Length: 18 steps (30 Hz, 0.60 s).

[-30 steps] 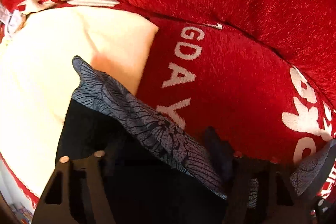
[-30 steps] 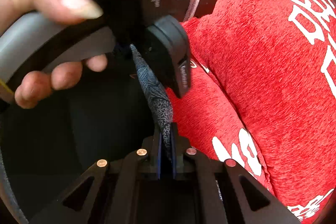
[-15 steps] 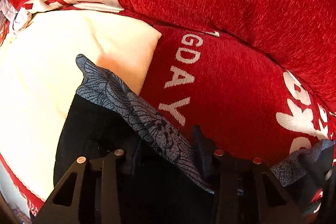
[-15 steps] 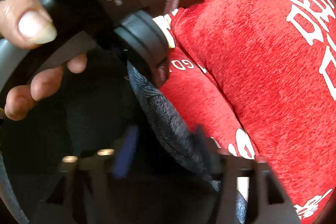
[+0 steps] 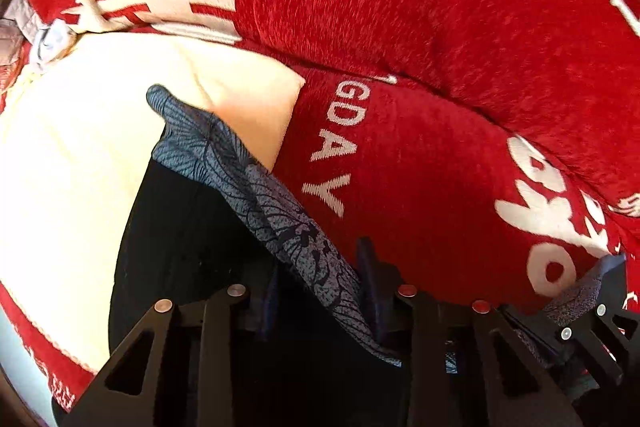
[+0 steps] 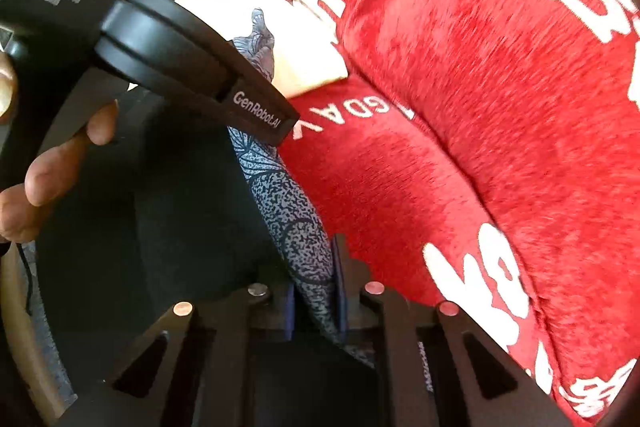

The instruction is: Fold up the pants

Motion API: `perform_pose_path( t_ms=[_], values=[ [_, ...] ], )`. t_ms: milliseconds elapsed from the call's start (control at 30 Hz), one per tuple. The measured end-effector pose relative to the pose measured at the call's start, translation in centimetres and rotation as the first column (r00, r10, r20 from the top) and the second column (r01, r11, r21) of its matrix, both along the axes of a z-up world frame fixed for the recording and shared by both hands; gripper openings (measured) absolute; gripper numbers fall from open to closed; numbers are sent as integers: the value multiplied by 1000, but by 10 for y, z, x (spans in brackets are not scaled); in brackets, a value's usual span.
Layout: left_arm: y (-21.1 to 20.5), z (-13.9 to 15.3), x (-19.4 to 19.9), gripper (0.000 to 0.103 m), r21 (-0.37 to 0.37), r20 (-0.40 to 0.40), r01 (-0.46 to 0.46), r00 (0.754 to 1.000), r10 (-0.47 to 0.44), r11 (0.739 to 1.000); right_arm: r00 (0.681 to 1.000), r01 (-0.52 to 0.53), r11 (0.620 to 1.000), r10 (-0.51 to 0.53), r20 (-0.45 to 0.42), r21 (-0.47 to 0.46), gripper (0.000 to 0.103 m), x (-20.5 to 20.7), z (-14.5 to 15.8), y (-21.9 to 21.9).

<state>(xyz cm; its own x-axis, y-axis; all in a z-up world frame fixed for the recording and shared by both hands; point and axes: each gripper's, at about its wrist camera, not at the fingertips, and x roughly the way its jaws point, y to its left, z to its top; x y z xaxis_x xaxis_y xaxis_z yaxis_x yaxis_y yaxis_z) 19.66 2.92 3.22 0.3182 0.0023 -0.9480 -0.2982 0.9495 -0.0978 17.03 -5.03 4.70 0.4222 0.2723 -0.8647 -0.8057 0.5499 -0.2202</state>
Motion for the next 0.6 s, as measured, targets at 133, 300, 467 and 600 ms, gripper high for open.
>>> perform_pose_path(
  t_ms=[133, 300, 467, 600],
  values=[
    [0, 21, -25, 35, 2, 45, -5, 999, 5, 1000, 998, 0, 1000, 1, 56, -12, 16, -15, 12, 5],
    [6, 44, -60, 35, -16, 105, 3, 995, -1, 1000, 995, 36, 999, -37, 89, 13, 15, -40, 27, 4],
    [12, 60, -97, 35, -60, 141, 9, 990, -1, 998, 992, 55, 998, -56, 117, 13, 14, -76, 39, 7],
    [17, 70, -137, 35, -88, 184, 40, 983, -23, 995, 984, 67, 998, -66, 167, 2, 13, -118, 46, 10]
  ],
)
